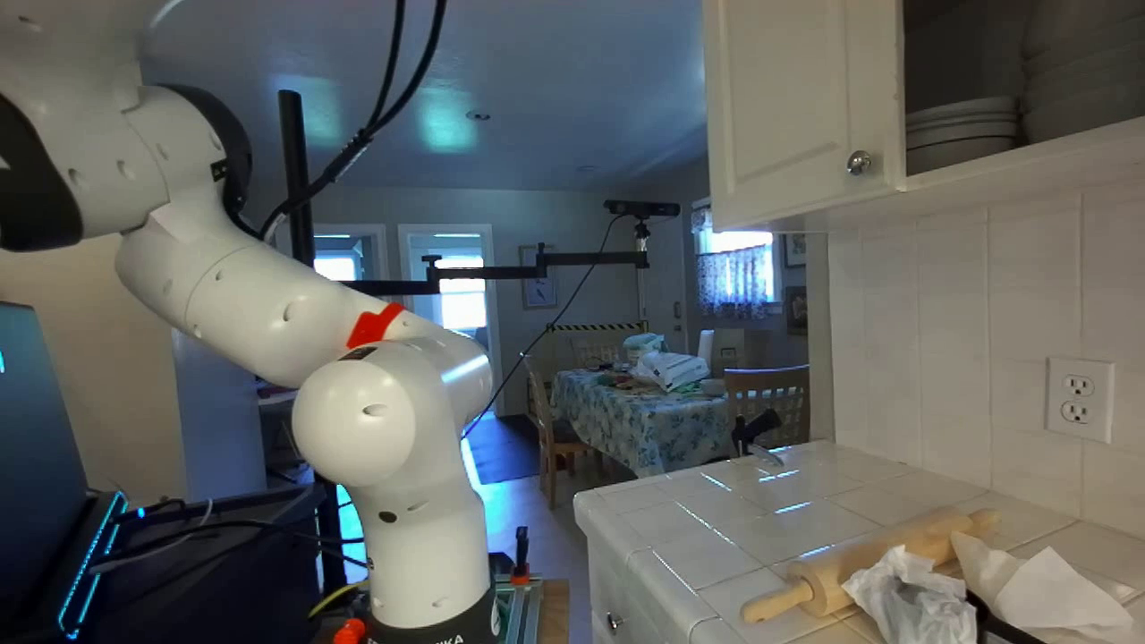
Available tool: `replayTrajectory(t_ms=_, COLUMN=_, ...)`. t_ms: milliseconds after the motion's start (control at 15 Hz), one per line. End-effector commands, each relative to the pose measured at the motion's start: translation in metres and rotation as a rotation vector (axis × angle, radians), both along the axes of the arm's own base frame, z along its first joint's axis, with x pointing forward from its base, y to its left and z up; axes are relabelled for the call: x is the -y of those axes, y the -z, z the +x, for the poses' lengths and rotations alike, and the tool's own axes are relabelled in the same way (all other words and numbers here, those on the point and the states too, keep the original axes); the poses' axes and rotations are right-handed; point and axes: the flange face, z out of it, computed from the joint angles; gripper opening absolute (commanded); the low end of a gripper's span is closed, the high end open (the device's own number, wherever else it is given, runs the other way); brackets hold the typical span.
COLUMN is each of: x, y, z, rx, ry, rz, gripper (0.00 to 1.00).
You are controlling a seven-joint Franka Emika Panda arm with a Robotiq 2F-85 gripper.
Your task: Close the open upper cabinet.
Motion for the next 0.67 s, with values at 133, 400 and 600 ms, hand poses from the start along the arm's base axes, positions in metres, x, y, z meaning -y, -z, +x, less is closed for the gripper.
replayTrajectory(t_ms=133, x=0.019, y=-0.027, z=0.015, rx=0.003, ry=-0.009, rz=-0.007, gripper=1.00)
replayTrajectory(t_ms=400, x=0.028, y=-0.034, z=0.029, rx=0.042, ry=-0.082, rz=-0.014, gripper=1.00)
replayTrajectory(t_ms=600, x=0.035, y=-0.038, z=0.040, rx=0.067, ry=-0.125, rz=-0.001, gripper=1.00)
